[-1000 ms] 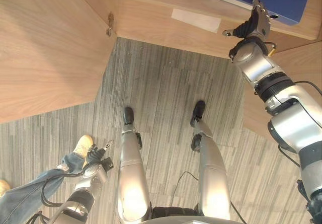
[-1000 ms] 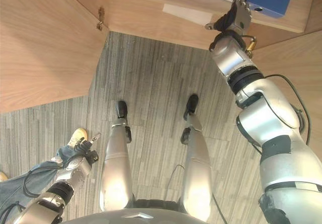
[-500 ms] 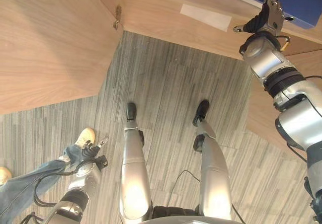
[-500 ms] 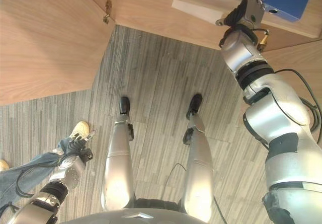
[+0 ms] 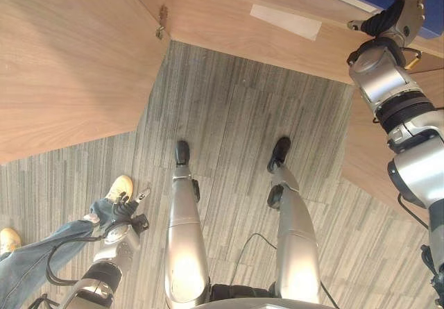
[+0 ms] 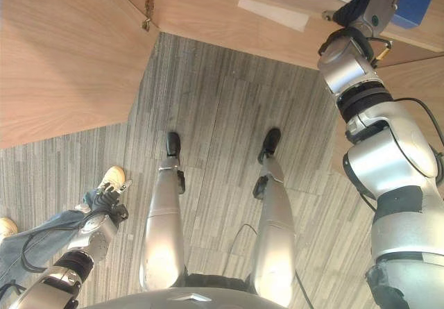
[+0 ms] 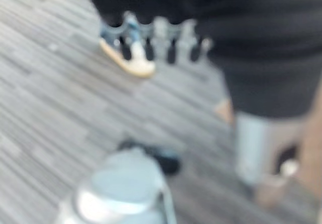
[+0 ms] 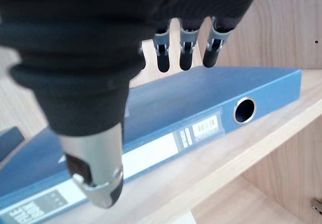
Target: Put the empty folder in the office cabinet
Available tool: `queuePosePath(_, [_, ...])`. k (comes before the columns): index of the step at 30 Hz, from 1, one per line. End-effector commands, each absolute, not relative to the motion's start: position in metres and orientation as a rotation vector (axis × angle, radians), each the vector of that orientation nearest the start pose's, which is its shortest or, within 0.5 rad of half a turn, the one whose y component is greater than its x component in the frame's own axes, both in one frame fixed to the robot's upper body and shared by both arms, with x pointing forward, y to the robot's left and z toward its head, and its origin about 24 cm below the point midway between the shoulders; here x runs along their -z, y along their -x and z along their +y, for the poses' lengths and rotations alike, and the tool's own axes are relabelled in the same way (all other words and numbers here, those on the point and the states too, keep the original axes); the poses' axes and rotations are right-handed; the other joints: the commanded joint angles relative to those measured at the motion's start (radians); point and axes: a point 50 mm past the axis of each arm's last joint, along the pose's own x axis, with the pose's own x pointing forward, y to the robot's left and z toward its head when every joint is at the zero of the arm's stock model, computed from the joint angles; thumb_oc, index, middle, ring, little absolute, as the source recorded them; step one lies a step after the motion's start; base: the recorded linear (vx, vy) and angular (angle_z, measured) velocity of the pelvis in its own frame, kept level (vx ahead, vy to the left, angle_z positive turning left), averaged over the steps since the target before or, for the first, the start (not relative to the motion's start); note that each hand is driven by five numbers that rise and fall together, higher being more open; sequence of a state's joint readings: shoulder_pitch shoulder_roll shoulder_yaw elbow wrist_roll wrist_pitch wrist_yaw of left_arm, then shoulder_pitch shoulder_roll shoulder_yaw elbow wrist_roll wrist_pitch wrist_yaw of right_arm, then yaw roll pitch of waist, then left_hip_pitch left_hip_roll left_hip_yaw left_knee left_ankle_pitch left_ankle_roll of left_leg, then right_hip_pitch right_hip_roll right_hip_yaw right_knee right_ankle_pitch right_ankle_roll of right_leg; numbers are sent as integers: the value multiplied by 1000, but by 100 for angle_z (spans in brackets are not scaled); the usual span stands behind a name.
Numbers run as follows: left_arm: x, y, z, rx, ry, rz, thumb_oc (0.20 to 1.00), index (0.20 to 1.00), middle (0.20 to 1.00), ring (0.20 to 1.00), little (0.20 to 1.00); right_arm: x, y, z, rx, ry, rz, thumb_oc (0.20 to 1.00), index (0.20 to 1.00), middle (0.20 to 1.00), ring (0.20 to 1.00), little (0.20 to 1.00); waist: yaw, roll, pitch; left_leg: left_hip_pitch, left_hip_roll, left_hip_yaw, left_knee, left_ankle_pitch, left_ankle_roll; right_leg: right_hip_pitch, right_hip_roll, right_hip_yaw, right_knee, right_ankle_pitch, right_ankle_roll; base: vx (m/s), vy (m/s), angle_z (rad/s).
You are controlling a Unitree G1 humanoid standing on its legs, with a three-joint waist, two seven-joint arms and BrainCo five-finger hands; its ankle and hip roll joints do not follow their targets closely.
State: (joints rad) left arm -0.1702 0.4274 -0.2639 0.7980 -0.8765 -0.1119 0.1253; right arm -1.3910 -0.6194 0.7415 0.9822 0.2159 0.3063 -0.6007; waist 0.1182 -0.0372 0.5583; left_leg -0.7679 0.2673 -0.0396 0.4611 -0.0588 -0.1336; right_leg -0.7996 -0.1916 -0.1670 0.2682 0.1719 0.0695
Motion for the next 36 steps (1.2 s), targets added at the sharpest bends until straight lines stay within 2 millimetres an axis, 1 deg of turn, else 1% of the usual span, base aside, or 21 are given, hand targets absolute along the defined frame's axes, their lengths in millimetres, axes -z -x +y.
queuePosePath(1, [79,-206,271,-388,222,601,1000,1000,1000,1000,1000,-319,-398,-242,794,894,-344,1000,1000,1000,1000,1000,2,28,-38,1,13,-19,83,-81,65,9,-50,28,30,-71,76,0,0,0])
queuePosePath(2, [79,-206,271,-388,222,601,1000,1000,1000,1000,1000,-319,-398,-242,794,894,-344,1000,1000,1000,1000,1000,2,28,-38,1,13,-19,83,-81,65,9,-50,28,30,-71,76,-16,38,-1])
queuePosePath(3, [81,-203,269,-380,227,603,1000,1000,1000,1000,1000,-320,-396,-242,814,883,-390,1000,1000,1000,1000,1000,-1,31,-38,6,10,-16,80,-83,65,9,-52,28,28,-72,76,-16,38,-1])
queuePosePath(4, [81,-203,269,-380,227,603,1000,1000,1000,1000,1000,-320,-396,-242,814,883,-390,1000,1000,1000,1000,1000,-1,31,-38,6,10,-16,80,-83,65,9,-52,28,28,-72,76,-50,90,1])
queuePosePath(5, [82,-203,266,-370,238,600,1000,1000,1000,1000,1000,-316,-393,-238,820,859,-447,1000,1000,1000,1000,1000,-8,34,-38,12,6,-10,79,-88,66,9,-54,31,22,-70,76,-33,52,2])
queuePosePath(6, [82,-203,266,-370,238,600,1000,1000,1000,1000,1000,-316,-393,-238,820,859,-447,1000,1000,1000,1000,1000,-8,34,-38,12,6,-10,79,-88,66,9,-54,31,22,-70,76,-46,75,4])
queuePosePath(7, [82,-203,264,-367,241,599,1000,1000,1000,1000,1000,-315,-393,-236,822,851,-459,1000,1000,1000,1000,1000,-10,35,-38,12,4,-9,79,-91,68,6,-54,34,21,-70,76,-48,76,1])
queuePosePath(8, [83,-203,261,-364,252,593,1000,1000,1000,1000,1000,-307,-392,-233,811,846,-489,1000,1000,1000,1000,1000,-17,38,-38,16,0,-5,84,-100,71,4,-56,38,16,-67,77,-48,76,1])
queuePosePath(9, [83,-203,261,-364,252,593,1000,1000,1000,1000,1000,-307,-392,-233,811,846,-489,1000,1000,1000,1000,1000,-17,38,-38,16,0,-5,84,-100,71,4,-56,38,16,-67,77,-64,85,0])
queuePosePath(10, [83,-204,258,-363,257,590,1000,1000,1000,1000,1000,-303,-391,-232,804,833,-508,1000,1000,1000,1000,1000,-20,40,-38,16,-3,-3,88,-104,73,1,-57,41,13,-65,79,-55,60,0])
queuePosePath(11, [83,-205,258,-368,265,585,1000,1000,1000,1000,1000,-298,-392,-230,780,850,-508,1000,1000,1000,1000,1000,-24,41,-38,16,-6,-2,91,-109,73,-1,-58,44,8,-62,81,-55,60,0])
queuePosePath(12, [83,-205,258,-368,265,585,1000,1000,1000,1000,1000,-298,-392,-230,780,850,-508,1000,1000,1000,1000,1000,-24,41,-38,16,-6,-2,91,-109,73,-1,-58,44,8,-62,81,-41,46,1])
queuePosePath(14, [84,-206,256,-371,270,585,1000,1000,1000,1000,1000,-287,-394,-226,743,851,-493,1000,1000,1000,1000,1000,-27,44,-38,22,-8,5,89,-114,76,0,-59,44,0,-58,82,-42,42,-1])
queuePosePath(17, [85,-206,255,-372,273,586,1000,1000,1000,1000,1000,-282,-394,-224,730,831,-493,1000,1000,1000,1000,1000,-28,45,-38,27,-7,8,88,-115,75,-1,-60,46,-4,-55,82,-30,33,-7])
queuePosePath(19, [85,-207,254,-379,277,587,1000,1000,1000,1000,1000,-269,-395,-224,716,848,-470,1000,1000,1000,1000,1000,-33,42,-38,38,-6,13,83,-120,75,2,-63,43,-14,-48,85,-41,24,-1])
queuePosePath(22, [86,-207,254,-380,279,586,1000,1000,1000,1000,1000,-266,-395,-224,712,849,-458,1000,1000,1000,1000,1000,-33,41,-38,41,-6,16,80,-121,74,3,-64,42,-18,-46,86,0,0,0])
queuePosePath(23, [86,-207,253,-380,281,586,1000,1000,1000,1000,1000,-264,-396,-225,709,847,-448,551,551,551,551,551,-34,41,-38,45,-4,18,77,-120,74,3,-65,41,-19,-45,86,0,0,0])
queuePosePath(24, [86,-208,252,-380,283,585,1000,1000,1000,1000,1000,-261,-396,-226,704,857,-438,200,200,200,200,200,-34,41,-38,47,-3,19,75,-120,73,2,-66,41,-19,-44,86,0,0,0])
queuePosePath(30, [85,-211,251,-379,285,586,1000,1000,1000,1000,1000,-260,-398,-228,702,861,-394,200,200,200,200,200,-31,39,-38,51,0,20,65,-116,70,5,-66,37,-23,-45,85,0,0,0])
queuePosePath(33, [85,-211,253,-372,275,584,1000,1000,1000,1000,1000,-269,-399,-231,701,873,-384,200,200,200,200,200,-24,35,-38,51,2,15,55,-109,67,5,-65,28,-23,-45,84,1,-39,3])
queuePosePath(36, [83,-211,254,-371,267,584,1000,1000,1000,1000,1000,-273,-399,-232,703,878,-382,200,200,200,200,200,-22,33,-38,51,3,13,52,-107,66,5,-64,26,-22,-44,85,0,0,0])
